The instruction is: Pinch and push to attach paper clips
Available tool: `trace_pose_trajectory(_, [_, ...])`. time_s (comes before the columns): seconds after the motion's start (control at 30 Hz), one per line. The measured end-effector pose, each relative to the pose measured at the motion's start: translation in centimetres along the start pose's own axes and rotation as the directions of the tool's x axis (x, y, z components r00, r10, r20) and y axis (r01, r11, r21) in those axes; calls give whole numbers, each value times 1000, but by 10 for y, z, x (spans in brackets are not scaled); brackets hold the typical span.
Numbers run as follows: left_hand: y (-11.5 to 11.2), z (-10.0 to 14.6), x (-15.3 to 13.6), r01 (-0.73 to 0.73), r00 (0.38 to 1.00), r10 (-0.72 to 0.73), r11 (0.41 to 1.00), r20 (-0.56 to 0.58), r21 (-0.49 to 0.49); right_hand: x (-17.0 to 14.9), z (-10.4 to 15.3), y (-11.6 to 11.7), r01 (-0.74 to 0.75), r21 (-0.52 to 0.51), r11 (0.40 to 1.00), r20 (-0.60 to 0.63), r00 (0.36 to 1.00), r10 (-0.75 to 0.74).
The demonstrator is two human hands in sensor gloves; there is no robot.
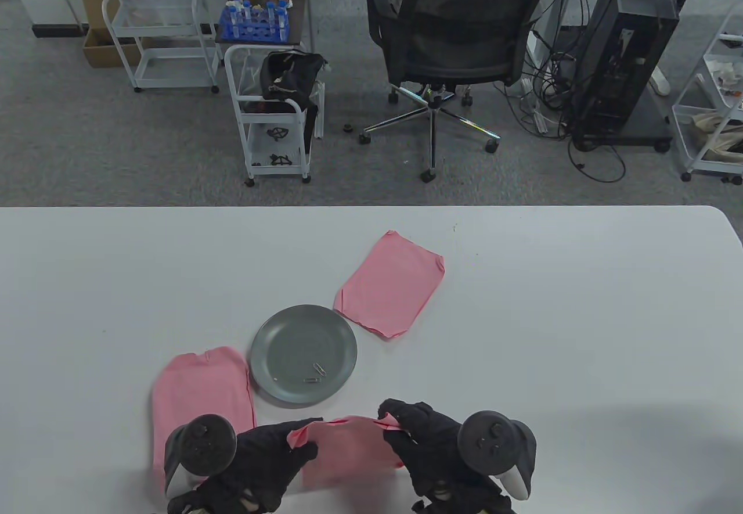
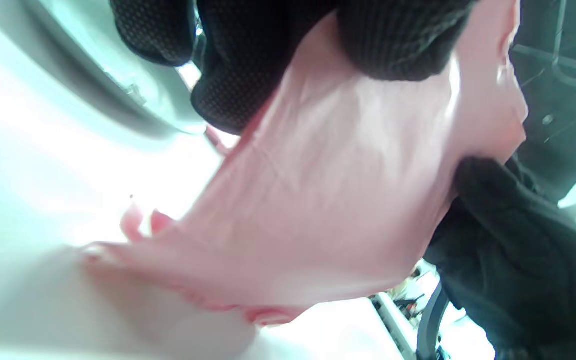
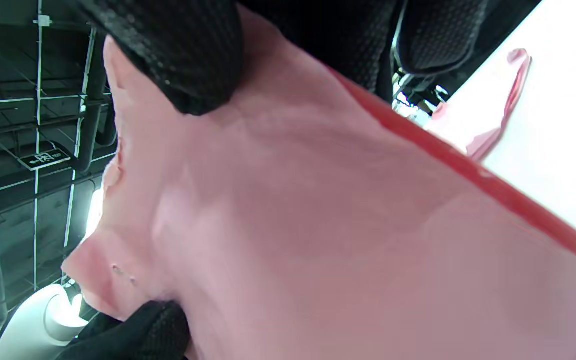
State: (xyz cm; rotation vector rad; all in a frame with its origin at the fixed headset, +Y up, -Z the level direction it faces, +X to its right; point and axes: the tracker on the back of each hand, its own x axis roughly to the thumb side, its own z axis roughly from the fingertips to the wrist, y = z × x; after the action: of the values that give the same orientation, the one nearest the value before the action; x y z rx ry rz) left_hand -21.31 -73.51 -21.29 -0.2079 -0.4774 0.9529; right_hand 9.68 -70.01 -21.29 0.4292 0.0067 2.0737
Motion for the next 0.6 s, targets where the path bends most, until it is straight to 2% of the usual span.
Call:
trace_pose_trajectory(0.1, [7, 5, 15, -49, 994, 40, 996, 102, 81, 13, 7, -7, 3, -85, 996, 68, 998, 3])
trace_pose_trajectory(0.2, [14, 11, 30, -20, 985, -7, 987, 174, 157, 24, 13, -11, 49, -137, 989, 128, 991, -31])
trace_pose_trajectory(0.27, [13, 10, 27, 58, 992, -76, 986, 105, 158, 20, 10, -8, 17, -131, 991, 97, 995, -4])
trace_pose_trajectory(0.33, [7, 4, 13, 147, 989, -148, 985, 0, 88, 7, 4, -1, -33, -82, 996, 28, 999, 35])
trace_pose_trajectory(0.4, [3, 1, 5, 122, 992, -121, 992, -18, 30, 1, 1, 2, -12, -59, 998, 7, 1000, 13])
trace_pose_trajectory(0.5, [11, 5, 16, 21, 995, -29, 996, 91, 85, 11, 7, -6, 43, -96, 994, 57, 998, -38])
trace_pose_trajectory(0.6, [18, 12, 28, -14, 984, -12, 989, 180, 147, 21, 14, -13, 74, -155, 985, 115, 992, -56])
